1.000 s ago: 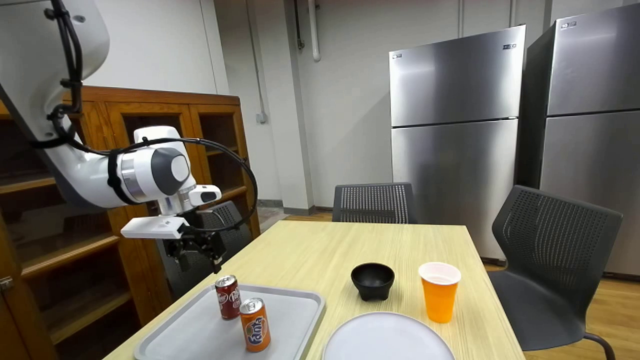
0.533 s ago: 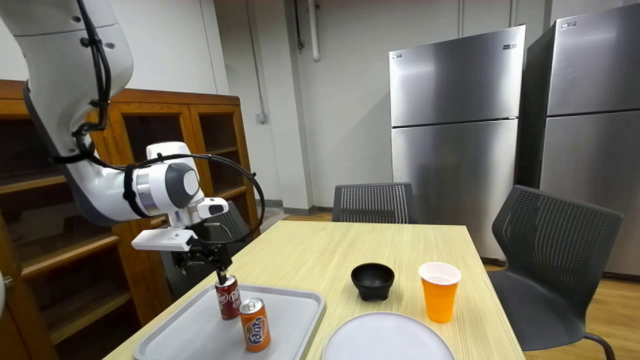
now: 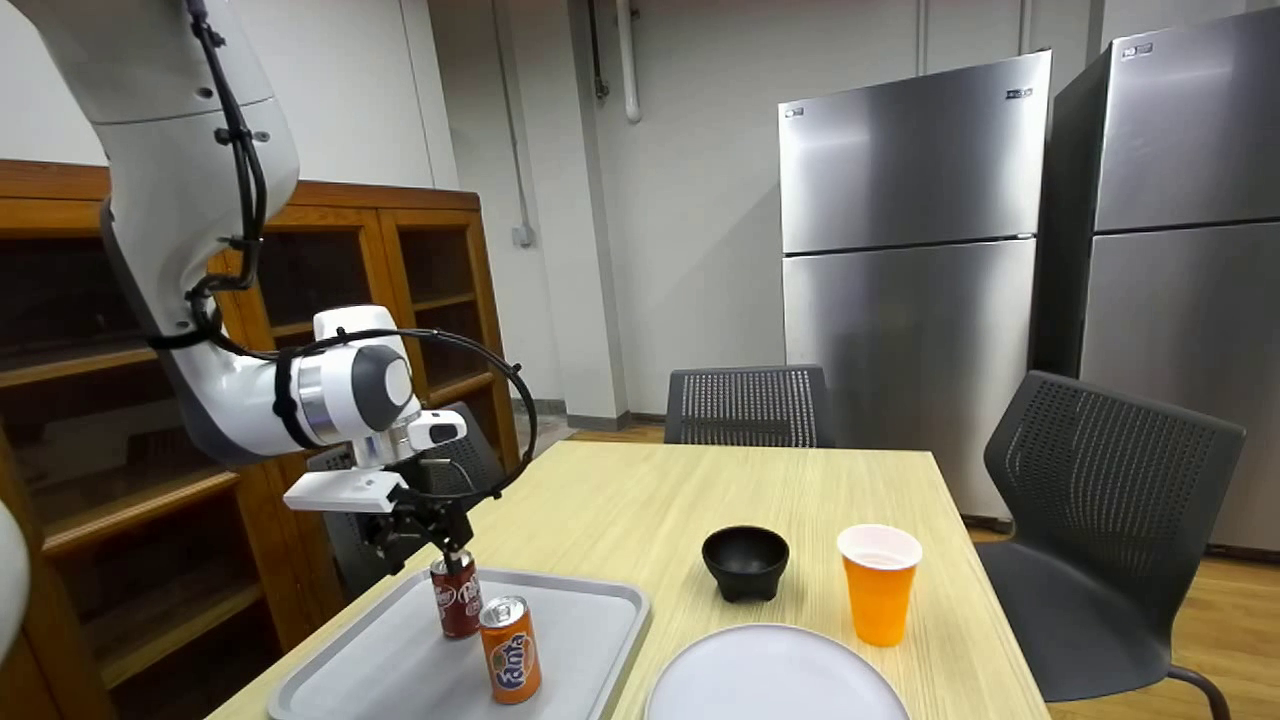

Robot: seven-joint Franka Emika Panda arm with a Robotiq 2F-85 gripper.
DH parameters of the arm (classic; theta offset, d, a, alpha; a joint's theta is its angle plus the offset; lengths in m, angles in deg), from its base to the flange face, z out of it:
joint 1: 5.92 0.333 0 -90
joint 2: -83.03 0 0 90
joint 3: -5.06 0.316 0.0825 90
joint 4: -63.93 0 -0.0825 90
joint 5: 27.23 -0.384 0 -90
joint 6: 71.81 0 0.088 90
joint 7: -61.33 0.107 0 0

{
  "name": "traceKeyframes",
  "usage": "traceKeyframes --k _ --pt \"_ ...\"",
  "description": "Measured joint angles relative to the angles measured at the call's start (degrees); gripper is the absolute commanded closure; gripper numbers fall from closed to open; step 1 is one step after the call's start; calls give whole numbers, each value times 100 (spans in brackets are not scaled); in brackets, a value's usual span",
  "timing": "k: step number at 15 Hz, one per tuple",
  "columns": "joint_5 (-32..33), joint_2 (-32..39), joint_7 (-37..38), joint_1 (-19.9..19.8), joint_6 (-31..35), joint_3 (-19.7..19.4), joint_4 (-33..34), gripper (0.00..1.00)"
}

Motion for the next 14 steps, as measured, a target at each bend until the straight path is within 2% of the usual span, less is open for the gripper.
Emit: traceKeyframes --k 14 --pt "-52 581 9 186 0 -265 587 0"
